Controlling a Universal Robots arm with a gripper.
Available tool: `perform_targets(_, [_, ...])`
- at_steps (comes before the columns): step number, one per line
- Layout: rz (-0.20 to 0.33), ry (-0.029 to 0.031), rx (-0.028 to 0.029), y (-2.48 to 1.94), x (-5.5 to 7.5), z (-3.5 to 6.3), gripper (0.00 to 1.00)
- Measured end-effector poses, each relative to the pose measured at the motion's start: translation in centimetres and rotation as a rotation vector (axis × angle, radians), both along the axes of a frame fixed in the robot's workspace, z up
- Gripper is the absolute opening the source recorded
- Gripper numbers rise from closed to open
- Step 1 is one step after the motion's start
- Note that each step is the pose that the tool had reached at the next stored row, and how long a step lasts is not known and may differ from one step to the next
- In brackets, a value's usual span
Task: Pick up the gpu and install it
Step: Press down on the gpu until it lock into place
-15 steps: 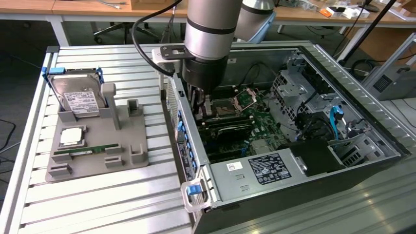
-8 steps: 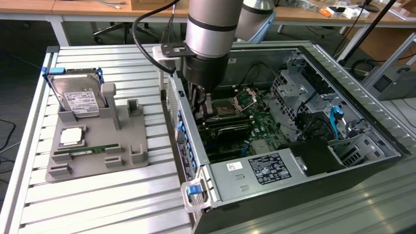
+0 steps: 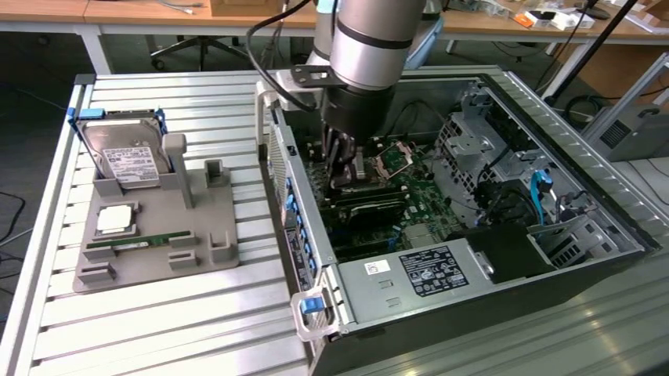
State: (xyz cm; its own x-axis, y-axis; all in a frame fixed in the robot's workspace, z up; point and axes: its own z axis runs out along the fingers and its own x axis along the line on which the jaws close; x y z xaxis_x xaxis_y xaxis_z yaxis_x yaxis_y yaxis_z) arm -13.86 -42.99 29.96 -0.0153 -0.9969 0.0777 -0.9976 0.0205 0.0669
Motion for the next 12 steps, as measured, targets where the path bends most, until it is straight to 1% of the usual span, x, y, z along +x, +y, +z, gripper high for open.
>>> perform_targets(3, [0.000,0.0188,0.0001,0.00,1.3,-0.20,0.11])
perform_targets(6, [0.000,0.0312,0.0000,-0.03,1.8,-0.57,0.11])
perform_targets(9, [0.000,0.0366,0.0001,-0.05,1.8,-0.95,0.11])
perform_targets(11, [0.000,0.0426,0.0000,-0.06,1.8,-1.39,0.11])
perform_targets(12, [0.000,0.0443,0.0000,-0.06,1.8,-1.53,0.11])
